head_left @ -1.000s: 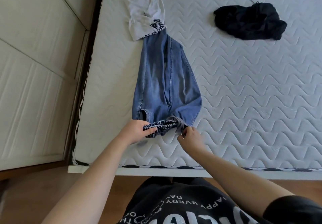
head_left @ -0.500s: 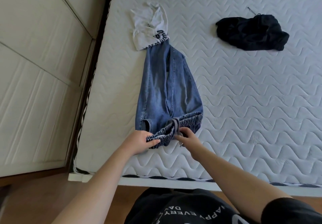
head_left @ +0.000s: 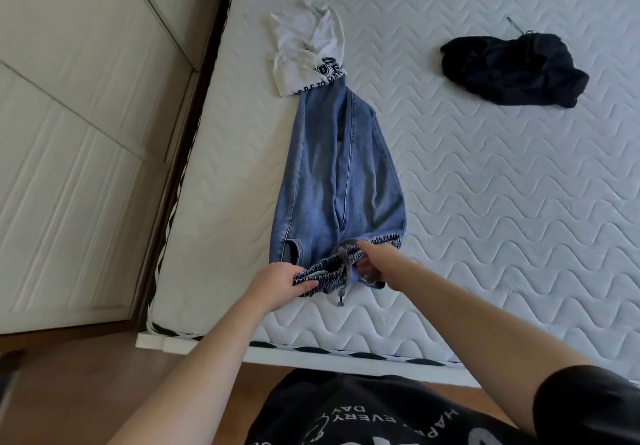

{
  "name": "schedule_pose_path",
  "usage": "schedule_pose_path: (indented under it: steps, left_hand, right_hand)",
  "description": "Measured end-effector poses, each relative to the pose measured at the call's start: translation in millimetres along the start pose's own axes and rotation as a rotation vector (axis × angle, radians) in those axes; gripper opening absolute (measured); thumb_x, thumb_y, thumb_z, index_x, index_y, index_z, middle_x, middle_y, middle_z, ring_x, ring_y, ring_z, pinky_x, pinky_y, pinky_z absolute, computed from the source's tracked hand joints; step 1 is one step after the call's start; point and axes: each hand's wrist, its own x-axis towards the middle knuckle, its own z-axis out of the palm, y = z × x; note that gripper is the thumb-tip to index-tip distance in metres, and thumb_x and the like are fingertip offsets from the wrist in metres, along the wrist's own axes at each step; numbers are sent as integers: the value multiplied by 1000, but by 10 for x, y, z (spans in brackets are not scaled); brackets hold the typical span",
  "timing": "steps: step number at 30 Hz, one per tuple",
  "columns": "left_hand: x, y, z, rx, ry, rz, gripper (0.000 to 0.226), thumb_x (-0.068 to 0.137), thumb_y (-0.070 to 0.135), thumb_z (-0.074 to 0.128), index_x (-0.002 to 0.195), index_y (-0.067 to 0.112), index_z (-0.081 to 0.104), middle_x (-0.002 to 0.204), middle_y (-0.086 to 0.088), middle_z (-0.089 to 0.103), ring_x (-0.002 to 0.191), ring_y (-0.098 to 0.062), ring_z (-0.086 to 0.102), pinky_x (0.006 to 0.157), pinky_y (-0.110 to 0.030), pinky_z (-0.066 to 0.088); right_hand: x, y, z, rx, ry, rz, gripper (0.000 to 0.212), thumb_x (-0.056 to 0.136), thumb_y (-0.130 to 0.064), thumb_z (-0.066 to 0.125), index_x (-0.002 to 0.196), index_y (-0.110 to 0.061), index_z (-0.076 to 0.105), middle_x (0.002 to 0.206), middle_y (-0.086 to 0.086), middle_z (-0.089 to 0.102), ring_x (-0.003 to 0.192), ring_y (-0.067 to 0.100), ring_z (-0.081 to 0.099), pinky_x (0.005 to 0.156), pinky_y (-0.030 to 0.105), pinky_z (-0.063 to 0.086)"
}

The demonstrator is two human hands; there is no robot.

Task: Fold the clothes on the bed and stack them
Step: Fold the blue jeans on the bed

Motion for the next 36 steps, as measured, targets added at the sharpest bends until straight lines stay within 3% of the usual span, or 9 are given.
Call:
schedule_pose_path:
  steps: [4,7,11,16,18,23,26,31,36]
  left_hand:
    - [-6,-5,-30,-33,16,15,36,87,65,52,67,36,55,63,8,59,62,-8,54,55,-30,39]
    - [-12,-37,-52,-39,7,23,38,88,62,54,60,37,49,62,6,57,62,-9,53,53,-30,35]
    - [-37,-115,-79,-82,30,15,38,87,60,57,55,41,48,54,8,53,54,-3,50,48,-28,28]
    - [-37,-101,-59,-94,51,3,28,87,61,57,73,37,63,68,7,65,66,-8,60,54,-29,41]
    - [-29,-95,-35,-66,43,12,33,87,62,55,66,37,55,63,7,60,62,-9,56,51,-29,36]
    - [28,-96,30,73,23,15,38,87,63,53,71,29,55,62,7,53,66,-15,51,59,-33,44]
    - [40,-81,98,111,35,49,37,87,65,51,82,30,63,70,8,53,74,-14,51,62,-34,45]
    - [-21,-75,240,322,37,171,45,92,58,49,122,28,63,99,1,59,103,-19,50,72,-34,40]
    - [-119,-46,267,310,20,182,43,91,51,57,128,29,61,100,1,56,102,-17,46,74,-30,39]
  right_hand:
    - [8,271,136,-270,-114,-60,53,75,-71,64,99,-24,59,96,-2,66,84,15,63,57,24,44]
    - [60,360,210,-268,-105,-141,45,83,-61,65,110,-25,63,87,-6,65,77,14,60,62,26,48]
    - [82,337,100,-299,-187,-182,41,82,-51,72,112,-22,68,105,-2,72,105,16,63,97,32,43]
    - [49,224,-130,-670,-123,-311,23,82,-46,73,74,-25,67,69,-7,61,66,10,55,62,23,41]
    - [41,161,-173,-785,-123,-338,19,83,-37,70,72,-21,67,65,-4,60,64,14,55,62,25,42]
    - [-189,-52,-122,-368,-271,-156,20,91,-25,58,85,-8,65,68,8,66,65,22,61,70,33,44]
    - [-328,-281,-10,69,-402,-82,47,102,-44,45,107,-2,66,81,13,71,77,24,70,70,29,55]
    - [-393,-755,115,267,-458,-167,83,97,-68,9,137,-6,48,134,10,60,123,24,58,111,45,37]
    - [-347,-1037,202,383,-475,-229,84,96,-69,17,151,-7,32,150,11,43,137,27,44,114,42,35]
